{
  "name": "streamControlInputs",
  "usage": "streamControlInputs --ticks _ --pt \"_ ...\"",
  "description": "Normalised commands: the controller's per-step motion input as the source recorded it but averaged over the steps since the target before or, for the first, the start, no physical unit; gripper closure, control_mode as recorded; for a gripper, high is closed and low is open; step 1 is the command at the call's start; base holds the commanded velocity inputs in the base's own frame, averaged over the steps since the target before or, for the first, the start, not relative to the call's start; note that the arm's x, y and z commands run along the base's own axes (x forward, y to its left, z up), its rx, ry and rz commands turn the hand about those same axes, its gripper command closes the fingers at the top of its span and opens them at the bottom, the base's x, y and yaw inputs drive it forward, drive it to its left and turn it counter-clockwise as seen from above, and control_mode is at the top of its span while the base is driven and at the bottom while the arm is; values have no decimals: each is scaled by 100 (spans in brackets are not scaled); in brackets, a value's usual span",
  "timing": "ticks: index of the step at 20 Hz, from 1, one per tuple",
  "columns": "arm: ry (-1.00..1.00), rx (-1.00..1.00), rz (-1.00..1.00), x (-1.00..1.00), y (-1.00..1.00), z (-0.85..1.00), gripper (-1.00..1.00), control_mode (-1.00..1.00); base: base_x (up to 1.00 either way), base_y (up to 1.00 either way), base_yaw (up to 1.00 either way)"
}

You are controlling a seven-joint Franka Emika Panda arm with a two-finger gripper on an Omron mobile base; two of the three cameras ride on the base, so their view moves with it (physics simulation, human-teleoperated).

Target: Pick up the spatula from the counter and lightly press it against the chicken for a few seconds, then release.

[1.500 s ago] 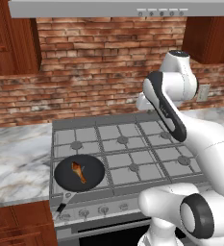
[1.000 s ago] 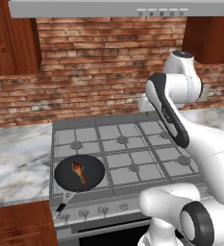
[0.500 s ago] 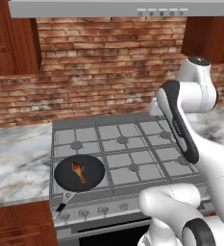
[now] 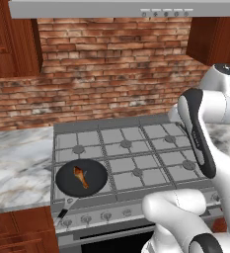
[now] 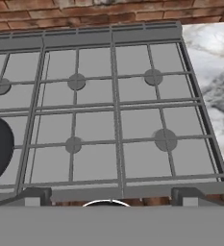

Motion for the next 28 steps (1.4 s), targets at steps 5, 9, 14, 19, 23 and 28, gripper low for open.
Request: streamControlInputs --ticks 5,9,14,19,23,28 --pt "0 2 -7 -6 -42 0 -100 -100 0 0 0" --pt "0 6 -7 -12 -43 0 -100 -100 0 0 0" --pt "0 10 -1 -26 -29 0 -100 -100 0 0 0" --pt "0 1 0 -40 -11 0 -100 -100 0 0 0" --pt "0 0 2 -48 -5 0 -100 -100 0 0 0" --pt "0 -3 1 -43 -1 0 -100 -100 0 0 0"
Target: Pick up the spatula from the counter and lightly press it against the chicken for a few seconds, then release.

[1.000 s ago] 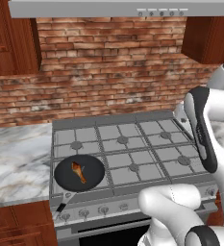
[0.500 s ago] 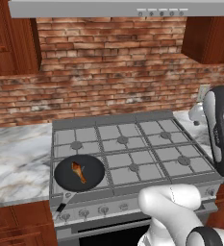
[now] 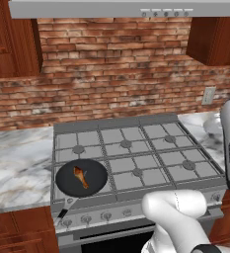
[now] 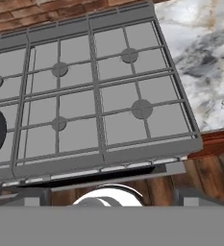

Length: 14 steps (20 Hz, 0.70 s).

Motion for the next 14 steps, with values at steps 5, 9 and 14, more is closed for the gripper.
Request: streamControlInputs --ticks 5,9,14 --pt "5 -4 0 -31 -7 0 -100 -100 0 0 0" --pt "15 -3 0 0 -21 -1 -100 -100 0 0 0" --pt "6 -3 0 -6 -20 -5 -100 -100 0 0 0"
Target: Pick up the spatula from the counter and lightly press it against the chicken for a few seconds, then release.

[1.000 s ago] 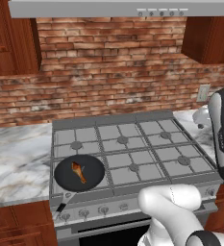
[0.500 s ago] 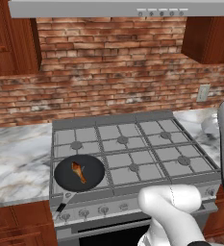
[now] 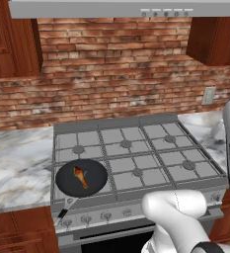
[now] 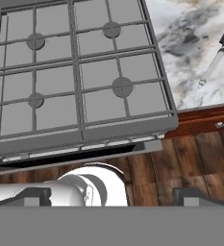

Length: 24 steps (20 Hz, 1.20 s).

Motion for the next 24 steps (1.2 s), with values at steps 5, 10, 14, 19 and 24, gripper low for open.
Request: streamControlInputs --ticks 5,10,14,19,24 --pt "0 0 0 -15 -20 0 -100 -100 0 0 0" --pt "-2 0 0 -5 -10 -2 -100 -100 0 0 0" --pt "-2 -4 0 0 -14 -9 -100 -100 0 0 0" --pt "0 -5 0 0 -27 -8 -100 -100 0 0 0" --pt "0 -2 -1 0 -23 -5 -100 -100 0 0 0"
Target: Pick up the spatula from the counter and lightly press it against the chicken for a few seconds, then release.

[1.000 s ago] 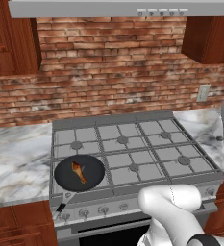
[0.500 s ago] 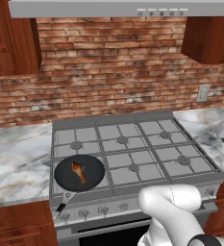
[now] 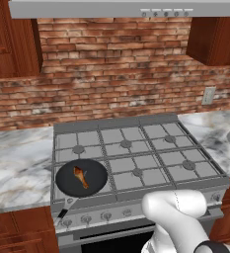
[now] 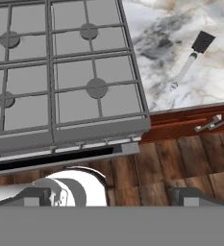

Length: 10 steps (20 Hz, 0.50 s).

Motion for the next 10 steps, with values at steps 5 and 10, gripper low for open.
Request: streamControlInputs --ticks 5,10 --pt "0 1 -2 1 -22 0 -100 -100 0 0 0" --pt "2 2 -3 8 -25 -2 -100 -100 0 0 0"
